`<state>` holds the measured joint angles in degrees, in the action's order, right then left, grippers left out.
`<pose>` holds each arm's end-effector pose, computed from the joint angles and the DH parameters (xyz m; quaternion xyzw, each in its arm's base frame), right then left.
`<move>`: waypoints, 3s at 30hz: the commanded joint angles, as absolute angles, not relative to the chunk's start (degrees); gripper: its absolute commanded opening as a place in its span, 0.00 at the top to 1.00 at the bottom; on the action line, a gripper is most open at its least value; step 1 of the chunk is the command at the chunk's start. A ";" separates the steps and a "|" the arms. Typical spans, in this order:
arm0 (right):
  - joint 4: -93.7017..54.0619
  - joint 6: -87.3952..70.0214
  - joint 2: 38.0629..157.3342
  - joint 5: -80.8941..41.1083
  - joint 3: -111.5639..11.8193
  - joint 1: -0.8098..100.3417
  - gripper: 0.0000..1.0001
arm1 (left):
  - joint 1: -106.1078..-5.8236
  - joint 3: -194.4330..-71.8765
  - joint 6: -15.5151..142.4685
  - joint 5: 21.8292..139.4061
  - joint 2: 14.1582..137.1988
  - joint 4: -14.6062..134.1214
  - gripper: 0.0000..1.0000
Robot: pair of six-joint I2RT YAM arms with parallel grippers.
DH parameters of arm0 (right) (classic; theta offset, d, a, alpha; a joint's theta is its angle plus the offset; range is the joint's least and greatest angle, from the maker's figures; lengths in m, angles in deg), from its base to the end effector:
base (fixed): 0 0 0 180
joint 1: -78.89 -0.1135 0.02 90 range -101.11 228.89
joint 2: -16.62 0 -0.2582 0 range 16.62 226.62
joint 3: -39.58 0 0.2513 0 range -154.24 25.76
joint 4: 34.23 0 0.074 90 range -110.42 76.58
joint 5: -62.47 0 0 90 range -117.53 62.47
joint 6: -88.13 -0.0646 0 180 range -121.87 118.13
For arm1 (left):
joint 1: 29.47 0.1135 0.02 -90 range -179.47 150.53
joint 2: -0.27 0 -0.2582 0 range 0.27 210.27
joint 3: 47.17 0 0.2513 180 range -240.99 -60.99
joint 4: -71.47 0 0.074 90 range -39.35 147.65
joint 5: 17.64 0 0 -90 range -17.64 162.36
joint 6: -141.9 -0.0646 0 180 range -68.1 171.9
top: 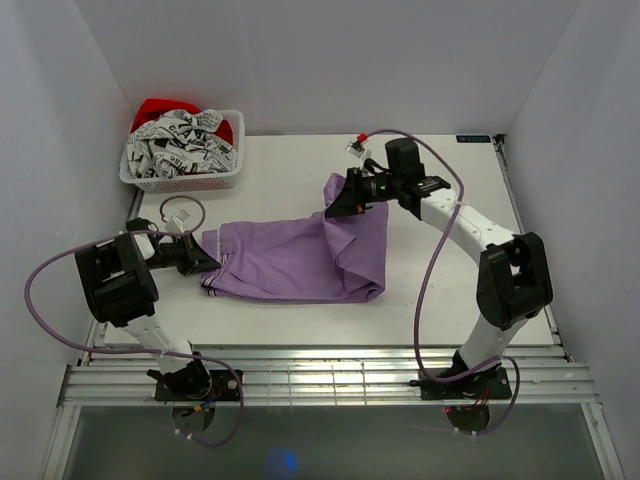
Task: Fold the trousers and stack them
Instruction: Fold the trousers
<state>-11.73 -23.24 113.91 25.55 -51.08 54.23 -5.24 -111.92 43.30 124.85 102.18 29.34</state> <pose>0.3428 0.2142 0.2857 -0.2484 0.7645 0.5318 0.2665 0.2897 0.0742 0.1030 -0.0805 0.8903 -0.3987 0.2047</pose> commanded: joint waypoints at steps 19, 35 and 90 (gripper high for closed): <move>-35.61 -48.36 143.52 18.17 -82.07 36.53 0.92 | -7.05 -109.15 51.37 123.25 101.17 34.27 1.00; -44.76 -58.38 155.22 14.40 -89.63 28.18 0.92 | -7.05 -107.04 54.88 123.95 102.67 37.17 1.00; -50.47 -61.03 159.45 12.36 -87.01 26.16 0.11 | 5.34 -117.85 45.84 127.62 82.64 17.84 0.39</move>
<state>-46.35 -63.30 162.17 10.31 -86.46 25.66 5.36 -115.38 49.18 120.98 87.30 18.78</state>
